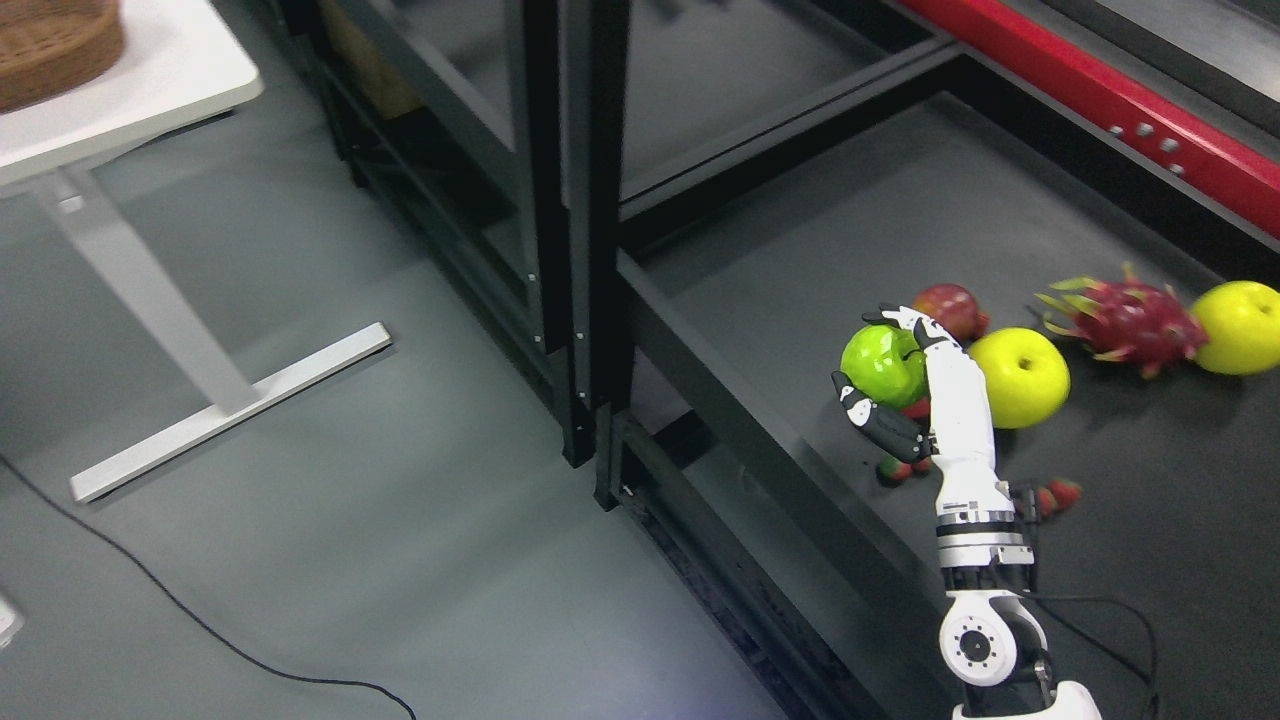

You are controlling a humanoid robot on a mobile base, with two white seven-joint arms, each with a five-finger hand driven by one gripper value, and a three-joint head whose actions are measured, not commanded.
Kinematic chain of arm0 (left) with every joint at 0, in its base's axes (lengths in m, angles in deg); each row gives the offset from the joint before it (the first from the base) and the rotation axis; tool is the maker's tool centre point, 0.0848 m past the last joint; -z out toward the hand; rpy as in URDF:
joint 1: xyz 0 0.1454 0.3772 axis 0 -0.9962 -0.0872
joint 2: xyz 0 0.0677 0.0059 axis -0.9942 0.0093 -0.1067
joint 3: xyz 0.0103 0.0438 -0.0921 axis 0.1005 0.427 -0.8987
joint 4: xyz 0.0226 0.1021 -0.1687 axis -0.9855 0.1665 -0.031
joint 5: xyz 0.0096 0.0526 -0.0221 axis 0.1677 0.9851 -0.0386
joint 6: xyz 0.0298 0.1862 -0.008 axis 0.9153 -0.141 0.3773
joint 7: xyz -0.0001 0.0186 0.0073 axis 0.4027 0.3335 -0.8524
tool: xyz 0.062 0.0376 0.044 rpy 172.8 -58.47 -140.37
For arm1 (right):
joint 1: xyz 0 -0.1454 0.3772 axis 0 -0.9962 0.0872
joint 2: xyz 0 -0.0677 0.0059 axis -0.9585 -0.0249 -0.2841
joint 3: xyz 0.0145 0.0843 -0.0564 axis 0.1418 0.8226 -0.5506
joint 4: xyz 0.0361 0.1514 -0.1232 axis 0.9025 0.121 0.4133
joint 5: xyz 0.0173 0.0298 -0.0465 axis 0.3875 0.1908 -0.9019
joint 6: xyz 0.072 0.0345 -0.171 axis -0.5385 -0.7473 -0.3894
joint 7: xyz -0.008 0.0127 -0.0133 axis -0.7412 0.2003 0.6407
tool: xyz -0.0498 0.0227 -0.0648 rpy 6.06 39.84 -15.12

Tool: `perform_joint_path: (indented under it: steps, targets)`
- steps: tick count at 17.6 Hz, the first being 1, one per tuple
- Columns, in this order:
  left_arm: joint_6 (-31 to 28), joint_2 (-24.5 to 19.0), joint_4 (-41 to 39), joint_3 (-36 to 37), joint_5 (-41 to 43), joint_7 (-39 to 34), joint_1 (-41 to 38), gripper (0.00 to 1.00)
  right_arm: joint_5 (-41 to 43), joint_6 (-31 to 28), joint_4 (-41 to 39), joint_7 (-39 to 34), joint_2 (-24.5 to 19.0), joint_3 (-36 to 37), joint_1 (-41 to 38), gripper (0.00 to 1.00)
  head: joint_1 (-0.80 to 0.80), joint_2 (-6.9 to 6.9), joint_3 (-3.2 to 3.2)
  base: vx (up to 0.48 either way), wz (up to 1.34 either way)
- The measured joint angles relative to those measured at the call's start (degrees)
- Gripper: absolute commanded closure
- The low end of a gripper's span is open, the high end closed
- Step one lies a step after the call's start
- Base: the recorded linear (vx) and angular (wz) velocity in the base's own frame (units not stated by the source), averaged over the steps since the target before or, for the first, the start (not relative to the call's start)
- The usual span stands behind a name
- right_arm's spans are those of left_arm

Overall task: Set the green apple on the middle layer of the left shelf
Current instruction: 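Hold the apple in the right hand while turning toward the shelf, then lower the green apple onto the dark shelf tray with the right hand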

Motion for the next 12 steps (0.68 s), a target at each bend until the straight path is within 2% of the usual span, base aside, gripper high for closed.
perform_joint_path:
  steps: [12]
  targets:
    - [0.00,0.00,-0.01,0.01,0.00,0.00,0.01,0.00,0.00,-0.45,0.02,-0.43,0.02,0.01,0.00,1.00,0.00,0.00,0.00,0.096,-0.77]
